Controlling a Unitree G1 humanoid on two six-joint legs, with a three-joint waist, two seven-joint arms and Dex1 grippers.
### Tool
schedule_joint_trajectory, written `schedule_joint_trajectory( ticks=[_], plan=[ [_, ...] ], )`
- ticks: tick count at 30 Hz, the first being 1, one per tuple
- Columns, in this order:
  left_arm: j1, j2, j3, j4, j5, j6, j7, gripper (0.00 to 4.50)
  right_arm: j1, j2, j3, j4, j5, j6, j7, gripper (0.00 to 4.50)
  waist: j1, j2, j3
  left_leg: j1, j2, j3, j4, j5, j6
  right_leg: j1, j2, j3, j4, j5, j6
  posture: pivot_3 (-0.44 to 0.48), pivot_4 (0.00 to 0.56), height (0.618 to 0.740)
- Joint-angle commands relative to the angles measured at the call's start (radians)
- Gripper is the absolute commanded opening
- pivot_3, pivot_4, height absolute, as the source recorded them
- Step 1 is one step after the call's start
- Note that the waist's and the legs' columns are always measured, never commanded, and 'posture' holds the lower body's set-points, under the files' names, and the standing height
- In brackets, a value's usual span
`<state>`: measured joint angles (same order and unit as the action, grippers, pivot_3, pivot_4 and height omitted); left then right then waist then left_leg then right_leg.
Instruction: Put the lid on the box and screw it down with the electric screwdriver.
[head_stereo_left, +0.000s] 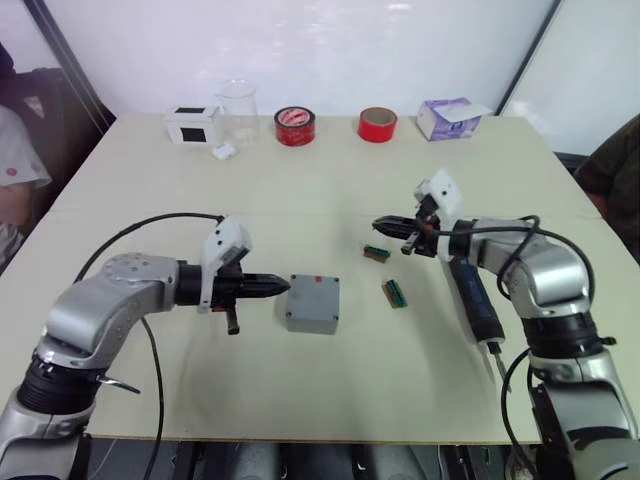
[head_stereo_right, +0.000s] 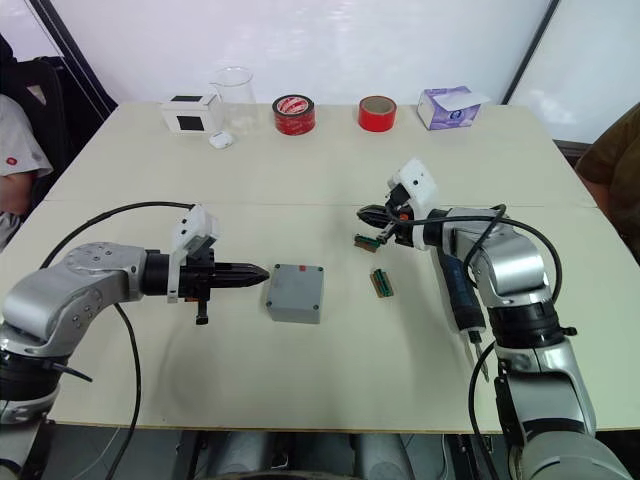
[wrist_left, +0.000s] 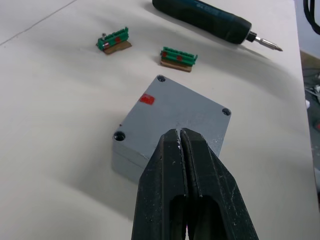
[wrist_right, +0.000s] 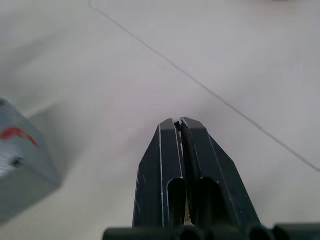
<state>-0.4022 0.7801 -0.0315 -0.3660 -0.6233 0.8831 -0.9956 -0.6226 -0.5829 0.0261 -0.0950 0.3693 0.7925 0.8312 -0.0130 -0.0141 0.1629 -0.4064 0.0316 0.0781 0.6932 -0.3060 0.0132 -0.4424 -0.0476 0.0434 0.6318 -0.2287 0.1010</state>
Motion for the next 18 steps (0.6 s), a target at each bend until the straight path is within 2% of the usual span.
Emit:
schedule_joint_trajectory(
  ticks=[1,7,18],
  plan=[
    [0.006,0.017,0.026,-0.027,-0.019,-0.011,-0.008,0.00,0.054,-0.007,-0.022,-0.195,0.085,0.085,-0.008,0.07,0.001,0.000,0.000,0.000,0.000,0.000,0.000,0.000,0.000,0.000,0.000,0.000,0.000,0.000,0.000,0.000,0.150,0.740],
    [0.010,0.025,0.031,-0.026,-0.025,-0.010,-0.017,0.00,0.143,0.022,0.006,-0.352,0.133,0.135,-0.060,0.07,0.000,0.000,0.000,0.000,0.000,0.000,0.000,0.000,0.000,0.000,-0.001,0.000,-0.001,0.000,0.000,0.000,0.150,0.740],
    [0.004,0.019,0.014,-0.037,-0.033,-0.004,-0.002,0.00,0.188,0.068,0.098,-0.367,0.120,0.097,-0.120,0.07,0.000,0.000,0.000,0.000,0.000,0.000,0.000,0.000,0.000,0.000,0.000,0.000,0.000,0.000,0.000,0.000,0.150,0.740]
  ],
)
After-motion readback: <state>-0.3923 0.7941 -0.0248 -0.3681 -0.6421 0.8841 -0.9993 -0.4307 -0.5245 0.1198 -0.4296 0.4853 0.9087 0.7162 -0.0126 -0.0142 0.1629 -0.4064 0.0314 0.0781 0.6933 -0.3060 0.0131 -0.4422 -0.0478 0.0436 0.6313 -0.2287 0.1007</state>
